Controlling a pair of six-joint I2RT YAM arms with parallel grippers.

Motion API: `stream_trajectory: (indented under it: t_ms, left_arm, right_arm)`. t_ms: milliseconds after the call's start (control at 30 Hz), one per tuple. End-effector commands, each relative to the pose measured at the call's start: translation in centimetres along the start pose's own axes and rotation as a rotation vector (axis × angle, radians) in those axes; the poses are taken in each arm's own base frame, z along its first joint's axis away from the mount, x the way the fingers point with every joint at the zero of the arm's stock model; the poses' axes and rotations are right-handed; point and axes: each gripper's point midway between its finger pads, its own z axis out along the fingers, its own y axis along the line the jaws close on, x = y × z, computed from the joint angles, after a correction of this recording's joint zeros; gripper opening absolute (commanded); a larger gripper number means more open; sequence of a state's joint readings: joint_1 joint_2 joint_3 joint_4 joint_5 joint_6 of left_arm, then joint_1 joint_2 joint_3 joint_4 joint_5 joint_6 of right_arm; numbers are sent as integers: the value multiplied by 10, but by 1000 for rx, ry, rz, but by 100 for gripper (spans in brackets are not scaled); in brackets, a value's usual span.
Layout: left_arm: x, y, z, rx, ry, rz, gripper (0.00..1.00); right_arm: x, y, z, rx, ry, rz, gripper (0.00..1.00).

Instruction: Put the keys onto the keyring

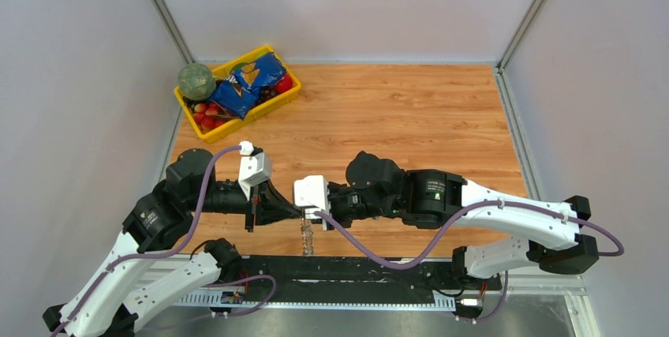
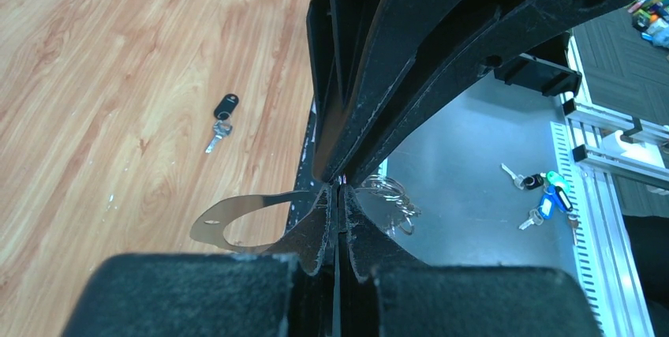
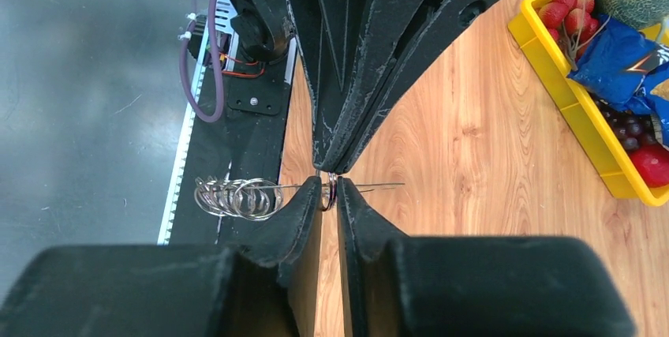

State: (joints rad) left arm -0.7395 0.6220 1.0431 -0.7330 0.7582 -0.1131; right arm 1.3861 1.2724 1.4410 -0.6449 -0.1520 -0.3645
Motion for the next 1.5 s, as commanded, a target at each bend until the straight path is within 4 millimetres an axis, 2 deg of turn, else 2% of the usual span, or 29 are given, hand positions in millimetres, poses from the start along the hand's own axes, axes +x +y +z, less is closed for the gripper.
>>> stream_trajectory:
  t_ms: [0,33,67,267,367,500,633,767,1000,1267,1467]
  left_arm:
    - [-19,-8,-4,24,-62,82,0]
    - [-19,-8,-4,23,-62,82,0]
    - [-19,-8,-4,21,-63,83,0]
    - [-22,-10,-6,28,-80,103,2]
    - [-26,-14,-9,30,-112,130,27]
    - [-36,-21,-18,20,-198,183,51]
    - [-46,-24,-26,-7,-290,216,64]
    - [-55,-24,-28,-18,-366,227,68]
    - [-62,-16,-23,-26,-454,199,68]
    - [-75,-24,-23,29,-532,200,66]
    - [-68,-13,-15,6,-516,168,66]
  right_arm:
    - [-23,-6,0,6,-74,-1,11]
    - [-23,-7,0,9,-75,1,3]
    - [-24,-8,0,14,-76,6,0]
    - [-27,-9,-7,27,-96,18,0]
    - [-30,-11,-14,46,-118,35,0]
    - [-42,-15,-29,98,-205,81,0]
    - [-55,-16,-44,126,-310,134,0]
    - [-67,-18,-57,154,-404,190,0]
    - [-80,-18,-77,173,-571,258,0]
    - [-80,-16,-84,184,-710,308,0]
    - [-70,-13,-92,189,-710,339,0]
